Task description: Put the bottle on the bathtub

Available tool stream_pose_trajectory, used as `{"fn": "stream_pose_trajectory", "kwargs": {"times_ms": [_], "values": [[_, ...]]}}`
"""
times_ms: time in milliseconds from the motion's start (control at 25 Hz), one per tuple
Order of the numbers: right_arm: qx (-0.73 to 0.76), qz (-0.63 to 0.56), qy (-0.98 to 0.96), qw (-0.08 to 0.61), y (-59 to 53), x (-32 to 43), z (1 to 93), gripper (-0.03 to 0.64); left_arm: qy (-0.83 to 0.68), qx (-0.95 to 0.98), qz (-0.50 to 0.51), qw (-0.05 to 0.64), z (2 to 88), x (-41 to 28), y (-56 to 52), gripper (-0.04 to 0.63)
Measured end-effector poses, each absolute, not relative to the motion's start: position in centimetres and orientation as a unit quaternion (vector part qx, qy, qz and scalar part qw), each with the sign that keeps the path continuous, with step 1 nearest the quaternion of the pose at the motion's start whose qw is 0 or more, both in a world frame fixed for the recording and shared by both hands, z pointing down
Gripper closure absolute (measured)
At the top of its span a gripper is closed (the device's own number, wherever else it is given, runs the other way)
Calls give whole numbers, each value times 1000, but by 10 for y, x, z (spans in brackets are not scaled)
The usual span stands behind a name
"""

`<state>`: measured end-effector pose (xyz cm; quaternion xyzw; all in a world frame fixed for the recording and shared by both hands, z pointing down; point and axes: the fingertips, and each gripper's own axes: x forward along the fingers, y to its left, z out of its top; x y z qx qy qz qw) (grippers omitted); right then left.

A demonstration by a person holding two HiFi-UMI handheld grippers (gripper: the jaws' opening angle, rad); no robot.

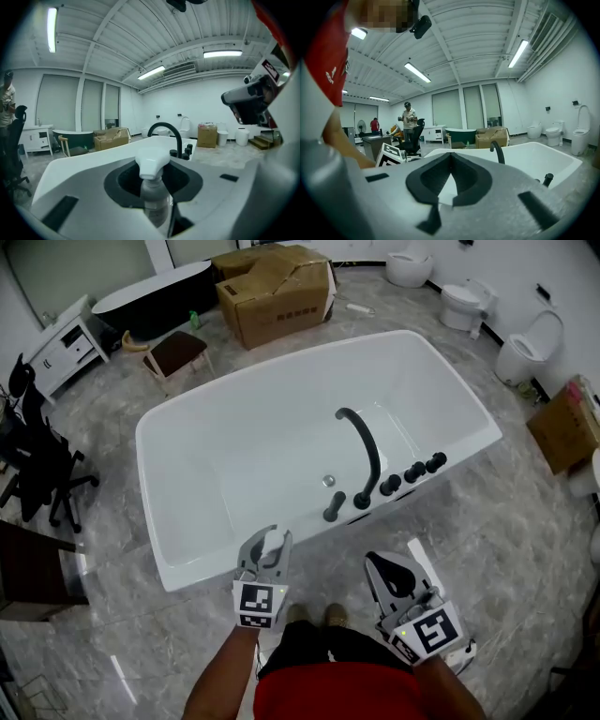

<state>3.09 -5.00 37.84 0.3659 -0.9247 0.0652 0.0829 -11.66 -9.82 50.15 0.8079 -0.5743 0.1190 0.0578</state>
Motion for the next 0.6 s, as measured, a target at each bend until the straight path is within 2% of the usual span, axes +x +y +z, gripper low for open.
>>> {"fn": "stream_pose_trajectory", "kwargs": {"times_ms": [600], "values": [[418, 100, -894, 128, -66, 47, 424, 612, -535, 825, 161, 85, 591, -114, -152, 500]]}}
